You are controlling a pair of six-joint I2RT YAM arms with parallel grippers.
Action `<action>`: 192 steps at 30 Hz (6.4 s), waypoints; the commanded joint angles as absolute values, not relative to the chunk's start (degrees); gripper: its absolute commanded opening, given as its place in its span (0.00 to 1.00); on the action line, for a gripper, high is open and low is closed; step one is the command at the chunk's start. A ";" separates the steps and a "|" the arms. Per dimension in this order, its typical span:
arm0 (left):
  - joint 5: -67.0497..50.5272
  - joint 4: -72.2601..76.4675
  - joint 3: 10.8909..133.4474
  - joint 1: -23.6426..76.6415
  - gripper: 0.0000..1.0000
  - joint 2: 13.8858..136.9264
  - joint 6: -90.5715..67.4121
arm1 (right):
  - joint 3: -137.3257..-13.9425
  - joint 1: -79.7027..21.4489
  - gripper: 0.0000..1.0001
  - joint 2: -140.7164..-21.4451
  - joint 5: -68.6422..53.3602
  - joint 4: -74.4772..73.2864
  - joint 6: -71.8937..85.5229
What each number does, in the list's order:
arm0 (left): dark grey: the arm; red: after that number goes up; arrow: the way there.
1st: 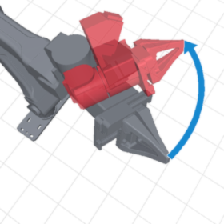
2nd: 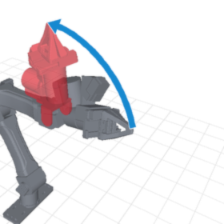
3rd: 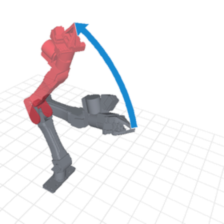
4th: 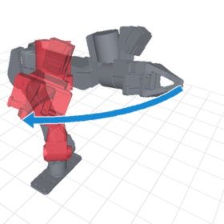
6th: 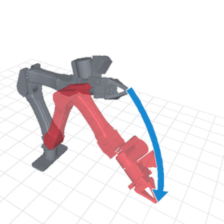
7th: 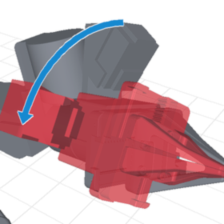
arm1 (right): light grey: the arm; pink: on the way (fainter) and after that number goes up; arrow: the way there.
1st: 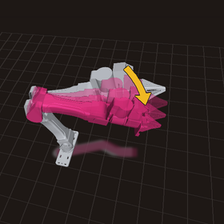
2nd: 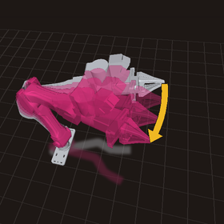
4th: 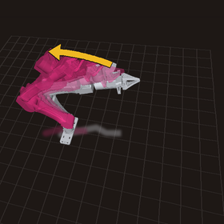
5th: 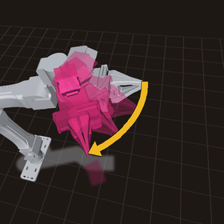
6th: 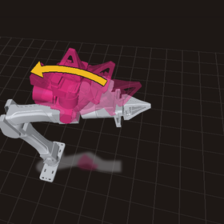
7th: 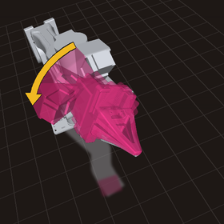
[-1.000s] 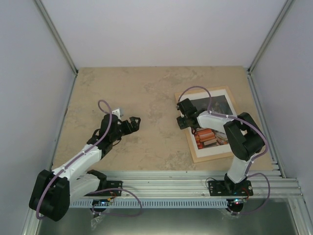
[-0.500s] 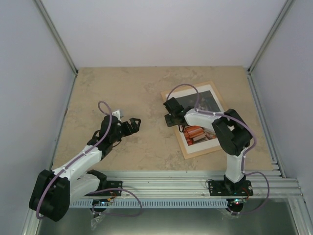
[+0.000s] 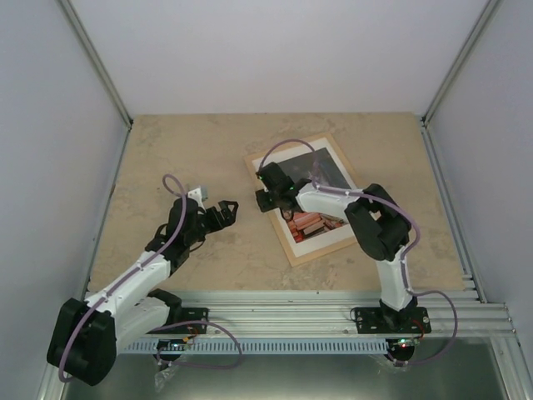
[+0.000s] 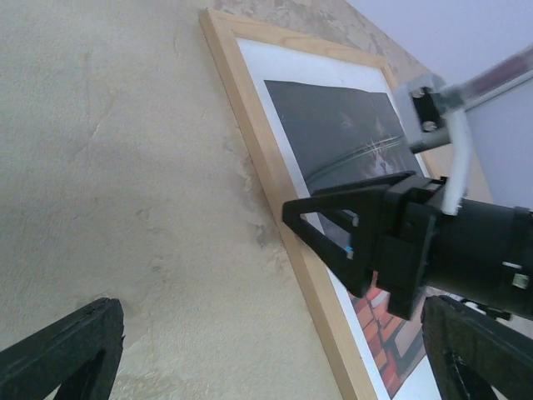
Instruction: Take the photo out of the frame
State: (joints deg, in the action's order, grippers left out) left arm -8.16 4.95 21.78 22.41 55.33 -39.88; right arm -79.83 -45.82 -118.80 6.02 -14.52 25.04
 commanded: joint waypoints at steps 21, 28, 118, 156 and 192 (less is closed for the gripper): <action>-11.31 15.14 23.99 27.53 0.99 71.81 -44.65 | -42.29 0.51 0.82 -88.18 -17.49 1.73 19.21; -11.94 16.33 24.76 28.30 0.99 75.04 -45.00 | -42.06 3.31 0.90 -90.96 -13.99 2.89 19.26; 14.97 -21.52 48.86 28.30 0.01 84.84 -36.41 | -38.80 -29.76 0.98 -78.53 -6.62 -2.89 13.11; 11.66 -24.58 48.94 28.34 0.00 69.91 -38.68 | -47.72 -82.25 0.91 -97.58 56.72 6.64 -17.05; 19.90 -26.34 44.98 28.29 0.43 50.05 -45.62 | -43.25 -82.36 0.00 -87.02 61.99 27.83 -40.94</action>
State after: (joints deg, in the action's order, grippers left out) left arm 15.25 -27.16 44.69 28.45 56.53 -42.83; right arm -43.59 -82.21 -93.19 64.16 20.99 -43.11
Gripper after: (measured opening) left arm 0.348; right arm 0.147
